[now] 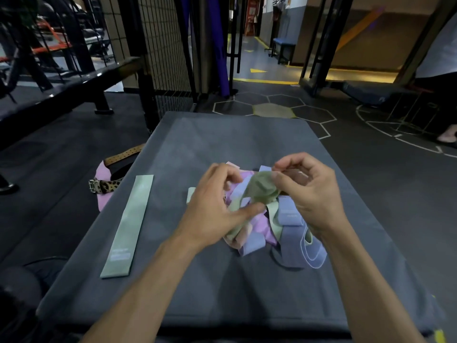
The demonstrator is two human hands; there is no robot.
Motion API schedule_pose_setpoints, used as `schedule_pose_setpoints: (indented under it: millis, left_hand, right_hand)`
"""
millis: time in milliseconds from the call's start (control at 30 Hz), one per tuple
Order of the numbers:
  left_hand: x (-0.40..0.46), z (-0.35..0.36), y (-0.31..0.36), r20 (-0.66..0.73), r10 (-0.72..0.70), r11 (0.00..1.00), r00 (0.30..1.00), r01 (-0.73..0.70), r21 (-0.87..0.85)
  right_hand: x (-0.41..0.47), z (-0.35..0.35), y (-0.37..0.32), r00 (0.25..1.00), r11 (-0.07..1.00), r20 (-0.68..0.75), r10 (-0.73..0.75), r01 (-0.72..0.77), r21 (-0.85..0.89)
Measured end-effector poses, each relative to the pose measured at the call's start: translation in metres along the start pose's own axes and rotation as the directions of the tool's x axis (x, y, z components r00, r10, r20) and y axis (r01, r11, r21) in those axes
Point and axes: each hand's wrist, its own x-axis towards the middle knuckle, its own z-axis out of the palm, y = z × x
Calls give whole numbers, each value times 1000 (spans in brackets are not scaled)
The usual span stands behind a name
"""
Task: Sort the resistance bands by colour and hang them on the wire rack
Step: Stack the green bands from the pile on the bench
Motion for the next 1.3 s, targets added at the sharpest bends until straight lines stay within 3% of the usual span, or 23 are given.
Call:
schedule_pose_setpoints:
  millis: [100,267,400,533,633,833,967,1100,1200,1300]
  left_hand:
    - [-2,-2,8,56,64,998,996,-64,-8]
    - [-1,-15,6,-114,-38,983,993,16,-181]
    - [2,-36,5,-137,-177,891,975,100,-442]
    - [3,-48,14,-164,-244,790,956,98,-605]
    - [5,-57,15,-233,-304,707,924,55,-705]
    - [6,-63,2,-354,-342,790,871,61,-610]
    - [6,-73,-8,-320,-403,776,857,135,-617]
    - [6,-80,-6,-425,-410,798,807,92,-595]
    - [2,-82,-10,-424,-318,867,848,79,-492]
    - [-2,-82,-11,-323,-269,894,907,110,-435]
  right_hand:
    - [-5,17,-6,997,993,53,50,-56,103]
    - [-5,36,-11,981,932,127,146,-179,314]
    - [-7,40,-8,974,980,195,119,-146,133]
    - [-16,51,-6,893,976,439,100,-174,130]
    - [-23,62,-2,858,988,508,81,-137,76]
    - [-36,88,13,874,984,474,102,-159,80]
    - [-40,102,11,889,978,453,72,-153,144]
    - [-42,110,5,881,971,462,97,-186,151]
    - [-45,116,4,820,970,544,178,-240,45]
    - [-43,120,6,845,979,508,166,-201,14]
